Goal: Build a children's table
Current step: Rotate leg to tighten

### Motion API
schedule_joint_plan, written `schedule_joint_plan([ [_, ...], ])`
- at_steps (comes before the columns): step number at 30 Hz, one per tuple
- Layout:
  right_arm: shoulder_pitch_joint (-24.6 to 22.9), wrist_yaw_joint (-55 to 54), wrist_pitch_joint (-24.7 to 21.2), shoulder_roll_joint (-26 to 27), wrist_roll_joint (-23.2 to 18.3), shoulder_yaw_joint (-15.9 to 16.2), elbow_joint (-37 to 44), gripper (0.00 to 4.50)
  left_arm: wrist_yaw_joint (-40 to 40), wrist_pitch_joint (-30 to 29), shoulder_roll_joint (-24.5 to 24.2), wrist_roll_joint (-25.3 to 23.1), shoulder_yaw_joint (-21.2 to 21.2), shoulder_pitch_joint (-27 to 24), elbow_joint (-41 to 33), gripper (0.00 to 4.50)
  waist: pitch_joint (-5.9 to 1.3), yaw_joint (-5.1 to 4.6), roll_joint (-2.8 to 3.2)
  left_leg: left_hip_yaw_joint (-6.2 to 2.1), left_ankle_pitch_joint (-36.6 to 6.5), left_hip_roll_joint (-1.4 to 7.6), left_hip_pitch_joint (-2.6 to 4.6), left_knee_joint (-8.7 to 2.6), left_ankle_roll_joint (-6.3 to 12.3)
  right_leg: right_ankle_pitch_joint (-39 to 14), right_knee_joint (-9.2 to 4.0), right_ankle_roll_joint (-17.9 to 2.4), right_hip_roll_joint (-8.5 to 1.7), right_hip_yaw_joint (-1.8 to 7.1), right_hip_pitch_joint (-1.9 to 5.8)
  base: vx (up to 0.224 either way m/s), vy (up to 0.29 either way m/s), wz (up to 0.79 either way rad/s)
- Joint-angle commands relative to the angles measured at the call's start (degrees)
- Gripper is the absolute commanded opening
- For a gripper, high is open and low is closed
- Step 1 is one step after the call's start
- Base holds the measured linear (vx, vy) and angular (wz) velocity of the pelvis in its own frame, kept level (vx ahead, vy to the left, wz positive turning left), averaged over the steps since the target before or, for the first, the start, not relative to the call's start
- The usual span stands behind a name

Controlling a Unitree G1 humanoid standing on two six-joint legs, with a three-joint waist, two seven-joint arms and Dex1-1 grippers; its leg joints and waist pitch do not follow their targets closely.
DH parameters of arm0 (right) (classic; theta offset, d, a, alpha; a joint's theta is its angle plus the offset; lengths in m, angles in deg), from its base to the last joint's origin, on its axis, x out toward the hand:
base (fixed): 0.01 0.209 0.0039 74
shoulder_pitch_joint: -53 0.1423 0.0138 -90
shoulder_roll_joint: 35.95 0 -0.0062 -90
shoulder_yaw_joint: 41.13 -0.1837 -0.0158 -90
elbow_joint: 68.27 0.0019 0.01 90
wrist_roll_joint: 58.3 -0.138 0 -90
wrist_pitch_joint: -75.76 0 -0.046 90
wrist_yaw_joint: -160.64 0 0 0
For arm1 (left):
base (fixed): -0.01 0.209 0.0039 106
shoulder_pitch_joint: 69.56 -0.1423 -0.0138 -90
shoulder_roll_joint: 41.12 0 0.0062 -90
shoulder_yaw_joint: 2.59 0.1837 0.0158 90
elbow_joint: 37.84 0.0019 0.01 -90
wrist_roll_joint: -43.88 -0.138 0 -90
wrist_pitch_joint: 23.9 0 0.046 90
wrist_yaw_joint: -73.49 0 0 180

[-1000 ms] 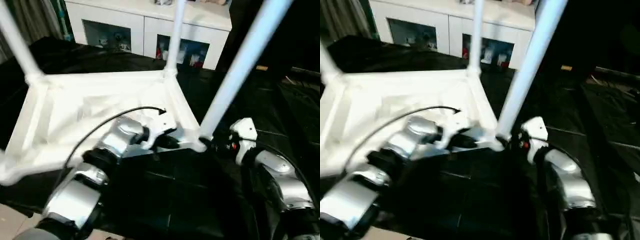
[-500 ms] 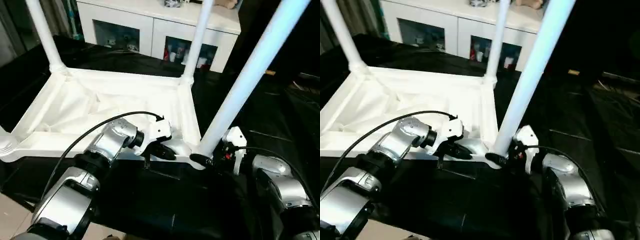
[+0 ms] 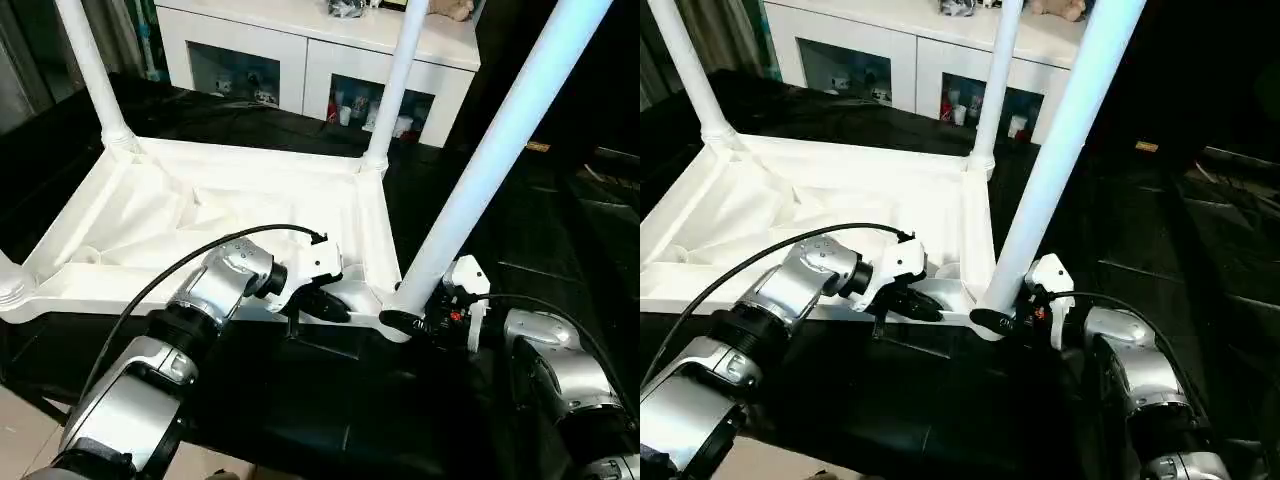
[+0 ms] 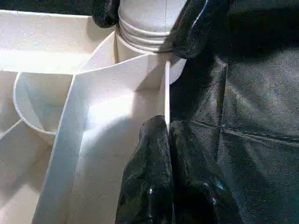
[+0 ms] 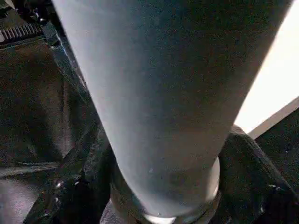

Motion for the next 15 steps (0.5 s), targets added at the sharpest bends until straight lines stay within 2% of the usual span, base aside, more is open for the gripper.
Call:
schedule_joint_plan([
  [1, 1.22, -0.4, 0.59, -0.53, -0.33, -1.28, -1.19, 2.71, 1.61, -1.08, -0.17, -1.41, 2.6, -1.43, 0.96, 0.0, -3.41, 0.19, -0.27, 0.47, -11.14, 0.82, 0.6, -3.72, 4.11, -6.95, -2.99, -14.93, -2.15, 1.17, 2.79, 0.0, 0.0, 0.0],
  [3, 1.46, -0.47, 0.75, -0.41, -0.42, -1.5, -1.58, 2.69, 1.61, -1.06, -0.24, -1.42, 2.53, -1.24, 1.28, 0.0, -3.49, 0.16, -0.26, 0.41, -10.99, 0.79, 0.55, -3.71, 3.73, -6.72, -2.91, -14.75, -2.1, 1.16, 2.81, 0.0, 0.0, 0.0],
  [6, 1.88, -2.27, 1.56, 0.23, -0.33, -2.42, -2.52, 2.68, 0.76, -1.01, -0.02, -1.26, 1.97, -0.83, 2.07, 0.0, -3.56, 0.12, -0.21, 0.42, -9.95, 0.75, 0.49, -3.63, 4.11, -4.6, -2.68, -15.3, -2.07, 1.14, 2.84, 0.0, 0.0, 0.0],
  [7, 2.87, -8.2, 3.73, 1.3, 1.39, -3.77, -5.22, 2.68, -1.37, -1.01, 0.74, -1.05, 1.04, -0.44, 3.07, 0.0, -3.54, 0.11, -0.04, 0.42, -10.3, 0.77, 0.56, -3.66, 4.0, -4.86, -2.72, -15.38, -2.09, 1.13, 2.76, 0.0, 0.0, 0.0],
  [8, 3.02, -9.0, 3.97, 1.44, 1.61, -3.94, -5.6, 2.67, -1.67, -1.02, 0.86, -1.03, 0.92, -0.38, 3.22, 0.0, -3.44, -0.04, -0.04, 0.44, -10.69, 0.74, 0.52, -3.71, 3.67, -5.48, -2.8, -15.33, -2.08, 1.13, 2.61, 0.0, 0.0, 0.0],
  [10, 3.94, -14.56, 5.39, 2.35, 2.99, -5.12, -8.02, 2.67, -3.71, -1.03, 1.65, -0.96, 0.21, 0.04, 4.33, 0.0, -3.39, -0.46, -0.02, 0.3, -13.25, 0.66, 0.48, -3.93, 1.74, -9.98, -3.18, -14.21, -2.17, 1.01, 2.58, 0.0, 0.0, 0.0],
  [11, 4.54, -20.99, 5.6, 3.71, 3.56, -6.83, -10.1, 2.67, -7.05, -1.05, 2.87, -1.22, -0.51, 0.65, 6.02, 0.0, -3.39, -0.52, 0.07, 0.26, -13.81, 0.69, 0.58, -3.97, 1.38, -10.85, -3.27, -13.93, -2.17, 1.02, 2.52, 0.0, 0.0, 0.0],
  [12, 4.54, -20.99, 5.6, 3.71, 3.56, -6.83, -10.1, 2.67, -7.05, -1.05, 2.87, -1.22, -0.51, 0.65, 6.02, 0.0, -3.44, -0.69, 0.02, 0.19, -14.37, 0.61, 0.56, -3.97, 0.86, -11.61, -3.3, -13.51, -2.13, 1.02, 2.52, 0.0, 0.0, 0.0],
  [14, 4.45, -26.46, 5.78, 5.13, 4.04, -8.09, -10.96, 2.66, -10.19, -1.59, 4.22, -1.44, -1.08, 1.24, 7.64, 0.0, -3.44, -0.9, 0.15, 0.23, -14.5, 0.56, 0.5, -3.95, 0.84, -11.11, -3.38, -13.22, -1.98, 1.09, 2.45, 0.0, 0.0, 0.0],
  [15, 4.22, -29.94, 5.72, 6.18, 4.35, -8.79, -11.04, 2.66, -12.46, -2.08, 5.14, -1.62, -1.46, 1.65, 8.69, 0.0, -3.55, -0.89, 0.55, 0.19, -14.26, 0.58, 0.6, -3.94, 0.73, -10.17, -3.27, -13.22, -1.96, 1.12, 2.48, 0.0, 0.0, 0.0],
])
